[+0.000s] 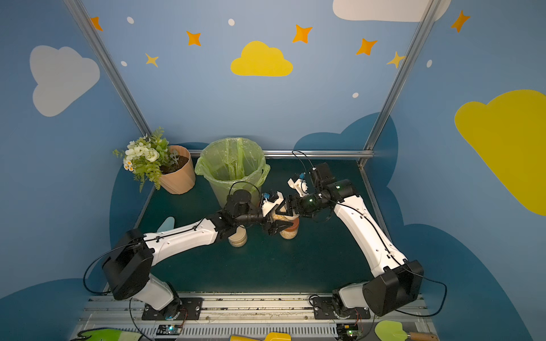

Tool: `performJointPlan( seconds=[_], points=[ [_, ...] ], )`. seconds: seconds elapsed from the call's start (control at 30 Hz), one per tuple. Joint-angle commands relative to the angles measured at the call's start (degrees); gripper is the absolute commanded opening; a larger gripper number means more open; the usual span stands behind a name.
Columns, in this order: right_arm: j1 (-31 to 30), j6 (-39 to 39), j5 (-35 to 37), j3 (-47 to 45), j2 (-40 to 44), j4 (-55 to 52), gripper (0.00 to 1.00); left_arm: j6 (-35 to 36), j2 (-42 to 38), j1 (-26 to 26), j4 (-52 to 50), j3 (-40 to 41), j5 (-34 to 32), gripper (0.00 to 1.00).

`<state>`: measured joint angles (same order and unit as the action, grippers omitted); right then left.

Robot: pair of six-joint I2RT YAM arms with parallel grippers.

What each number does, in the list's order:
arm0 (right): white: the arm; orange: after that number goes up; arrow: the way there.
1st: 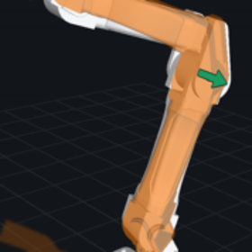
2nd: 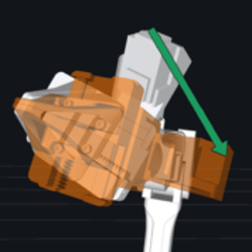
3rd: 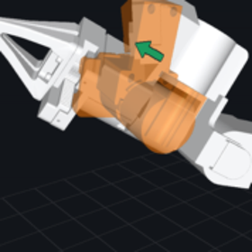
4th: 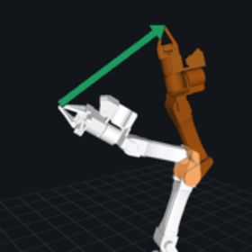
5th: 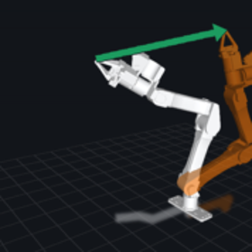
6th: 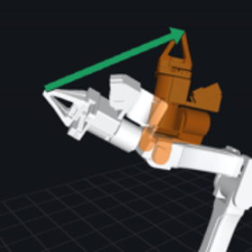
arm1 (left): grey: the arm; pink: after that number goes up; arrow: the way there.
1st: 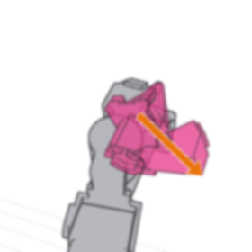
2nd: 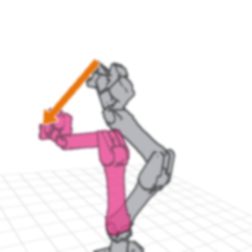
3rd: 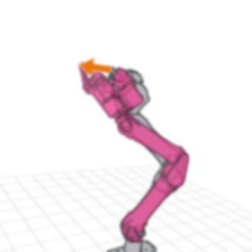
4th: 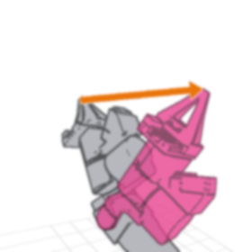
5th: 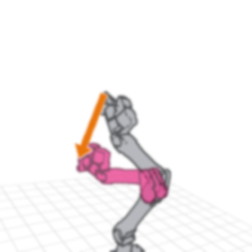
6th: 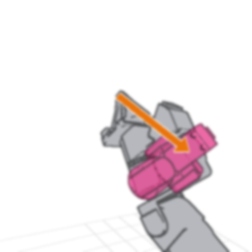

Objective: Empty expired oatmeal from jars
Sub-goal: Pick up the jar from the center of the board.

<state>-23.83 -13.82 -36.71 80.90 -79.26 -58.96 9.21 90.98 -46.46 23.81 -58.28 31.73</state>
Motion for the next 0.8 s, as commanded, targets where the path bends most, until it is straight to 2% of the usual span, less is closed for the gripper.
performJointPlan(
  seconds=[0.0, 0.37, 0.77],
  points=[
    [-0.5, 1.0, -1.9, 1.5, 0.3, -1.4, 0.44, 0.0, 0.7, 0.6, 0.8, -1.3, -0.6, 0.9],
    [-0.4, 1.5, -2.1, 2.2, 0.4, -2.0, 0.44, 2.5, 0.4, 0.8, -4.6, -1.3, 0.7, 0.96],
    [-0.6, 1.1, -2.6, 1.7, 0.7, -1.6, 0.45, 3.7, 0.6, 1.1, -5.2, -1.8, 1.9, 0.92]
  ],
)
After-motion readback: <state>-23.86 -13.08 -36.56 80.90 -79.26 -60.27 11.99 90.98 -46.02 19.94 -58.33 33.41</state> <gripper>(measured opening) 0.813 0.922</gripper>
